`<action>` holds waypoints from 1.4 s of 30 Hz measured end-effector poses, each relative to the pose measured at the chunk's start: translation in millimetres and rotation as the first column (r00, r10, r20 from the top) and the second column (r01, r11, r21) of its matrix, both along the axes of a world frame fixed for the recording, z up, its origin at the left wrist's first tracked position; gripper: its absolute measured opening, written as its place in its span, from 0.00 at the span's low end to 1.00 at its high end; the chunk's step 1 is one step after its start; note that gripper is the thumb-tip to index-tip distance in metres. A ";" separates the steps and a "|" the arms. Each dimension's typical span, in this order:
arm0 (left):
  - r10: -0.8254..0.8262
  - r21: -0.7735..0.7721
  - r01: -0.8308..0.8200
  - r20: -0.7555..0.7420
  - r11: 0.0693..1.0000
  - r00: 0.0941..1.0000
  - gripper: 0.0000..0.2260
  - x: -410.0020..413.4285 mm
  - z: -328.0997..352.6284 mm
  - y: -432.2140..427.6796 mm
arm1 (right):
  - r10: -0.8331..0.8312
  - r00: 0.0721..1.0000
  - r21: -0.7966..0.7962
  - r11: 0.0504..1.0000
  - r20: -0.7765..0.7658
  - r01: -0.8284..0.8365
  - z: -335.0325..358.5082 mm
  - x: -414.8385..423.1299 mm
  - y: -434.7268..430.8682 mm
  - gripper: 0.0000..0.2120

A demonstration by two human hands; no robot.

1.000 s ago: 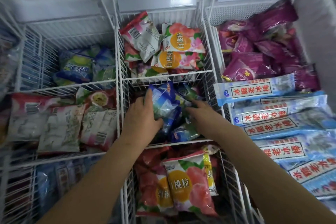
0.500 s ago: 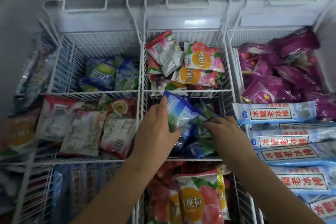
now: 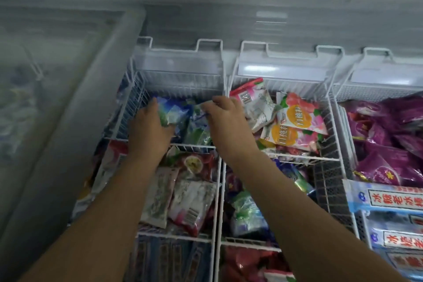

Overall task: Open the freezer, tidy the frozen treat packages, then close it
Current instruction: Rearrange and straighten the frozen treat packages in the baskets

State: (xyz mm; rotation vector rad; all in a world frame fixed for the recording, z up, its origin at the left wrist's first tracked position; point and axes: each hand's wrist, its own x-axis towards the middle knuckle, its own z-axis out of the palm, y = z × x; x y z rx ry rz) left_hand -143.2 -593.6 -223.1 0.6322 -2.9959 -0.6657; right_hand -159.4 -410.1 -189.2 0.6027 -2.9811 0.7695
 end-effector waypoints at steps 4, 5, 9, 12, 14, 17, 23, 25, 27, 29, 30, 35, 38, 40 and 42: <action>0.006 -0.111 0.023 0.253 0.994 0.967 0.25 -9.3 -38.0 -3.9 | 0.150 0.913 0.270 0.926 0.380 -0.264 -56.2 -1.8 -44.3 0.22; -0.023 -0.128 0.071 0.344 0.989 0.939 0.22 -9.8 -47.0 -2.8 | 0.134 0.877 0.294 0.910 0.462 -0.294 -67.8 -2.6 -50.7 0.24; -0.086 -0.124 0.193 0.583 0.973 0.808 0.25 -18.9 -63.5 -13.3 | 0.107 0.824 0.327 0.884 0.556 -0.335 -91.9 -13.9 -59.8 0.29; -0.173 -0.099 0.304 0.639 0.947 0.749 0.24 -21.3 -60.3 -18.2 | 0.129 0.833 0.399 0.831 0.538 -0.387 -91.0 -16.2 -59.4 0.28; -0.193 -0.098 0.318 0.617 0.943 0.763 0.24 -18.5 -54.3 -16.8 | 0.118 0.840 0.380 0.852 0.529 -0.359 -81.0 -11.8 -57.0 0.27; -0.262 -0.111 0.322 0.369 0.940 0.892 0.25 -3.6 -45.6 -4.6 | 0.229 0.942 0.052 0.967 0.246 -0.248 -67.4 7.3 -40.2 0.17; -0.516 0.018 0.554 -0.342 0.832 0.786 0.18 66.8 -20.1 86.0 | -0.194 0.981 -0.288 0.940 -0.009 0.184 -69.5 89.5 72.1 0.16; -0.627 0.046 0.674 -0.325 0.737 0.708 0.16 85.4 -21.3 123.1 | -0.288 0.956 -0.189 0.937 0.054 0.293 -77.4 111.9 117.3 0.15; -0.727 0.131 0.742 -0.146 0.658 0.671 0.20 96.3 -27.3 153.9 | -0.354 0.929 -0.071 0.929 0.103 0.362 -87.0 123.4 152.2 0.14; -0.773 0.203 0.746 0.124 0.634 0.623 0.31 104.9 -40.5 171.5 | -0.356 0.917 0.047 0.934 0.179 0.353 -98.1 125.6 174.4 0.16; -0.781 0.208 0.755 0.239 0.622 0.578 0.36 108.5 -47.3 176.0 | -0.319 0.921 0.105 0.947 0.223 0.302 -103.1 123.9 179.5 0.19; -0.701 0.050 0.771 0.457 0.635 0.548 0.45 118.6 -60.2 183.1 | 0.012 0.976 0.215 0.975 0.219 -0.061 -119.1 96.5 169.2 0.26; -0.605 -0.066 0.741 0.532 0.668 0.593 0.47 114.8 -60.9 190.2 | 0.140 0.960 0.266 0.942 0.243 -0.205 -121.5 72.4 161.5 0.30; -0.574 -0.102 0.720 0.532 0.686 0.622 0.47 112.9 -60.1 195.4 | 0.164 0.945 0.319 0.913 0.282 -0.254 -123.2 63.2 162.0 0.32; -0.556 -0.140 0.703 0.514 0.697 0.653 0.46 113.9 -58.0 196.1 | 0.144 0.942 0.374 0.892 0.302 -0.256 -121.2 62.9 159.5 0.36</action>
